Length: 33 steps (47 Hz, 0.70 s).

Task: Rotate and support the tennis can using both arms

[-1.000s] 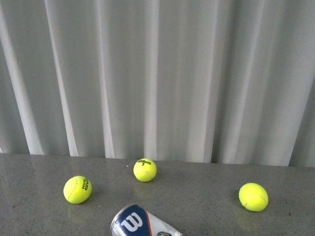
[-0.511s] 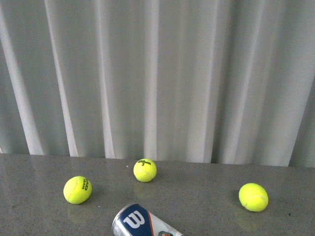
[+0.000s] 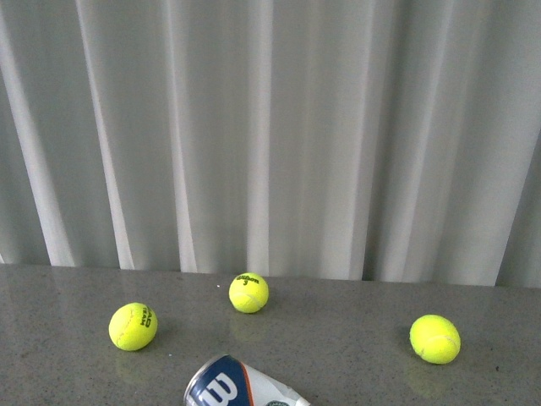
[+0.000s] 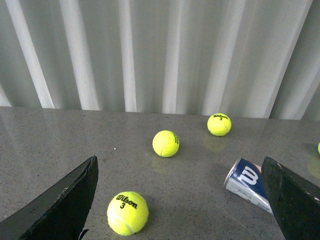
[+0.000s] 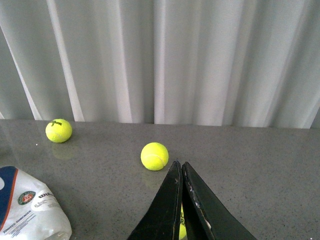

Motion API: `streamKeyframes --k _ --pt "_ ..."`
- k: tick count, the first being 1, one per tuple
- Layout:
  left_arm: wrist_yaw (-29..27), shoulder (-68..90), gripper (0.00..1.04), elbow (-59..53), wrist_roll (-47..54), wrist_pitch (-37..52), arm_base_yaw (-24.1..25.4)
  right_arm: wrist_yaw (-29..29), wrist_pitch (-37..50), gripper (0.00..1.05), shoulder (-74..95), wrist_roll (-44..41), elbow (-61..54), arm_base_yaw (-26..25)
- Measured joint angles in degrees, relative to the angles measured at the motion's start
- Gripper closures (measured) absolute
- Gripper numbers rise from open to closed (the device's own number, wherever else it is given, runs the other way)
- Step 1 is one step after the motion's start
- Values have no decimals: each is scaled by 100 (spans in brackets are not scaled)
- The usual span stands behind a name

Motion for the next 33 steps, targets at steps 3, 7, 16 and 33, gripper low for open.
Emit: streamKeyframes --k 3,7,16,33 --pt "0 -2 7 2 0 0 0 0 -105 101 -101 0 0 0" --pt "0 -2 7 2 0 0 0 -2 -212 101 -205 0 0 0" --pt "0 -2 7 0 0 0 0 -2 -476 101 -472 0 0 0" --pt "0 -4 7 0 0 0 0 -15 -1495 101 -1449 -2 2 -2"
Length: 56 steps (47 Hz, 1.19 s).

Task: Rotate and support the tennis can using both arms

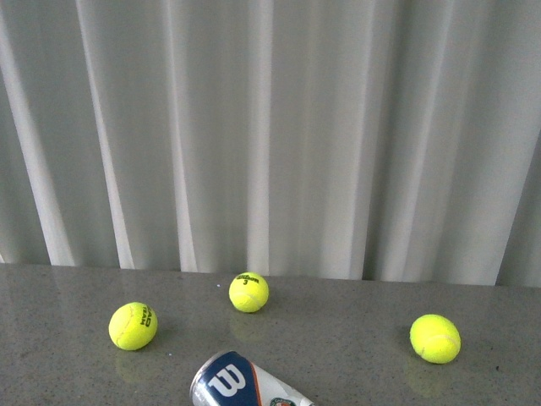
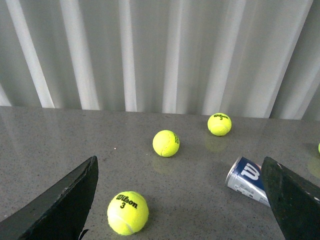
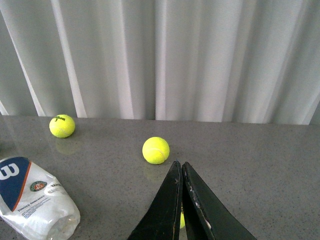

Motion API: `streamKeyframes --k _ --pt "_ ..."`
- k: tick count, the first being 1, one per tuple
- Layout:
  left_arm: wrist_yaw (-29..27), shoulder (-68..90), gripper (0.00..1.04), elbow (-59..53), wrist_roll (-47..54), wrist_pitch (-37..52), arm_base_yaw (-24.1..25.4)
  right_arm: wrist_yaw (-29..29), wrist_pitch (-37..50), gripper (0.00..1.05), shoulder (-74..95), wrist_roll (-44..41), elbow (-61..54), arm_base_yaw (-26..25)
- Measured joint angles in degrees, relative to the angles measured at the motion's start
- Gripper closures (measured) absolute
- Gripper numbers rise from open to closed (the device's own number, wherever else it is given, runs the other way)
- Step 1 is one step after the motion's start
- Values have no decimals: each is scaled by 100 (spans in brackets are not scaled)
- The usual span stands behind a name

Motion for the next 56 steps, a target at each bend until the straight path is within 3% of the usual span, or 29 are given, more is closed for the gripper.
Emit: streamKeyframes --k 7,17,23,33,56 --pt "0 -2 7 2 0 0 0 0 0 99 0 -2 0 0" --pt "0 -2 7 2 0 0 0 0 -4 66 -4 -2 0 0" --pt "0 -2 7 0 0 0 0 0 -4 37 -4 -2 0 0" --pt "0 -2 7 2 0 0 0 -2 -4 5 -4 0 0 0" --pt "0 -2 7 0 0 0 0 0 -4 7 -4 0 0 0"
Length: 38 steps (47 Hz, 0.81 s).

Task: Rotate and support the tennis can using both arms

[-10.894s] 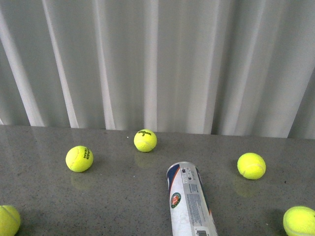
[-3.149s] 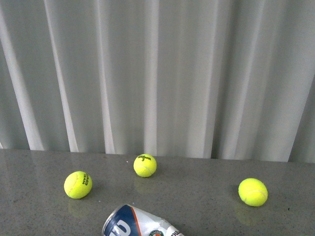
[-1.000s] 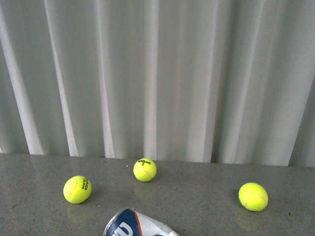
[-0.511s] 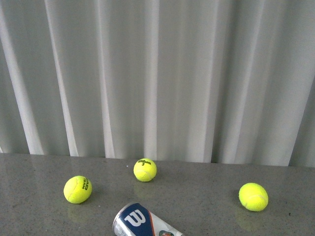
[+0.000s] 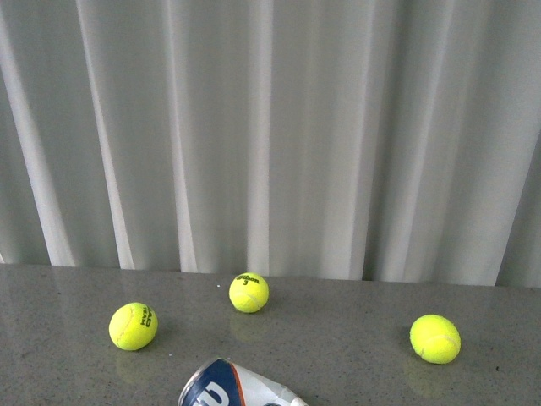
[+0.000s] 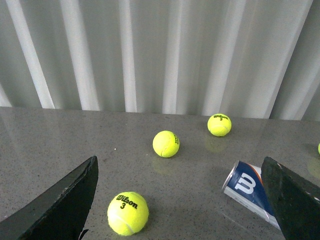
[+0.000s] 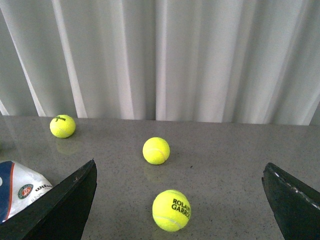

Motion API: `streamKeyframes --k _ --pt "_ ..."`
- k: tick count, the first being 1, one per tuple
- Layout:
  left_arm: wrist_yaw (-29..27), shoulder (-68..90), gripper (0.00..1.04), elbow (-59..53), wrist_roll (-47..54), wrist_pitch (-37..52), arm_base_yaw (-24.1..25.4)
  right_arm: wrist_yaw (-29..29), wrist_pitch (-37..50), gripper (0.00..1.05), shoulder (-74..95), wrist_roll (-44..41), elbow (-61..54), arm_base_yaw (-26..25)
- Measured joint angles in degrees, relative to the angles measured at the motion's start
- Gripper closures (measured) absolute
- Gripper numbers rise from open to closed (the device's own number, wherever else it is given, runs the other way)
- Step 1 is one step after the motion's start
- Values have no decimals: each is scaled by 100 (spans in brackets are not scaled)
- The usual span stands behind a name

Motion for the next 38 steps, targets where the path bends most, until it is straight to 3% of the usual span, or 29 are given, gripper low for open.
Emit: streamKeyframes --k 6,9,18,22,30,38 --pt "-15 31 7 13 -22 -35 0 0 0 7 0 0 0 0" --pt "417 988 7 446 -671 -817 208 0 0 7 2 0 0 0" --pt "2643 5189 7 1432 -597 1700 787 -2 0 7 0 0 0 0" --pt "3174 6771 7 2041 -225 2068 831 -2 0 7 -2 0 0 0" --pt "3469 9007 7 3281 553 1626 743 -2 0 7 -4 0 0 0" --pt "3504 10089 7 4358 903 1370 564 0 0 7 -4 0 0 0"
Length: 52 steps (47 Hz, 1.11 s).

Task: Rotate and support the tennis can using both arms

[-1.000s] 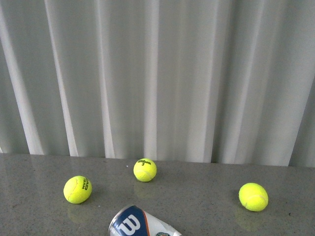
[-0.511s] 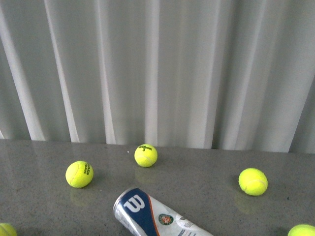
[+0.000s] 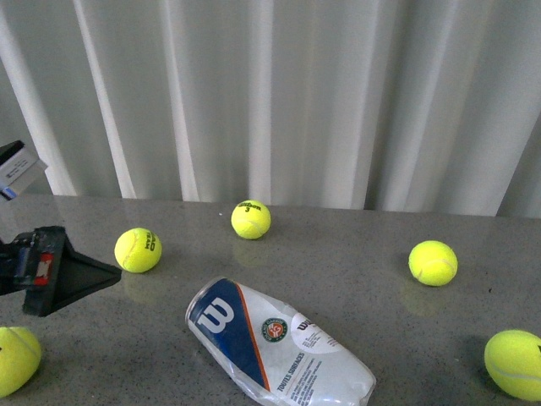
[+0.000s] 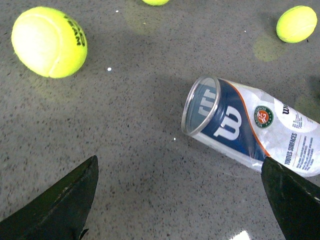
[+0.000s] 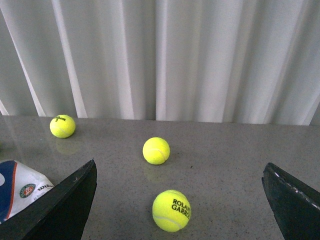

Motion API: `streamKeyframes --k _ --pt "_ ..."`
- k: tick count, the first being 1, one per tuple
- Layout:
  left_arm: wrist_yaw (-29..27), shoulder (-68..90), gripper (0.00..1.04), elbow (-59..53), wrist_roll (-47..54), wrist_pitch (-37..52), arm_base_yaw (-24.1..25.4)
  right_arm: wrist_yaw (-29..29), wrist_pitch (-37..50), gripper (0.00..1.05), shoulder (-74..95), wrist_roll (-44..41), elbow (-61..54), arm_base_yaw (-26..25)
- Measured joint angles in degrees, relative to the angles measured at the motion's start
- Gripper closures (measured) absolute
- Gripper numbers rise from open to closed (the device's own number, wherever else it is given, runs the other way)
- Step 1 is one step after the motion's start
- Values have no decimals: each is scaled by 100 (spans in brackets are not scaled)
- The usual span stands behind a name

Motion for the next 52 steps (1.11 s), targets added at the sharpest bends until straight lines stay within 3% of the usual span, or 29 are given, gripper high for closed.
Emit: streamKeyframes --k 31,41,52 --pt "280 2210 7 2485 1097 -986 -737 -2 0 7 0 0 0 0" --pt "568 2323 7 2632 1145 -1038 -874 -2 0 7 0 0 0 0" --pt "527 2531 7 2649 1215 -1049 -1029 -2 0 7 0 0 0 0"
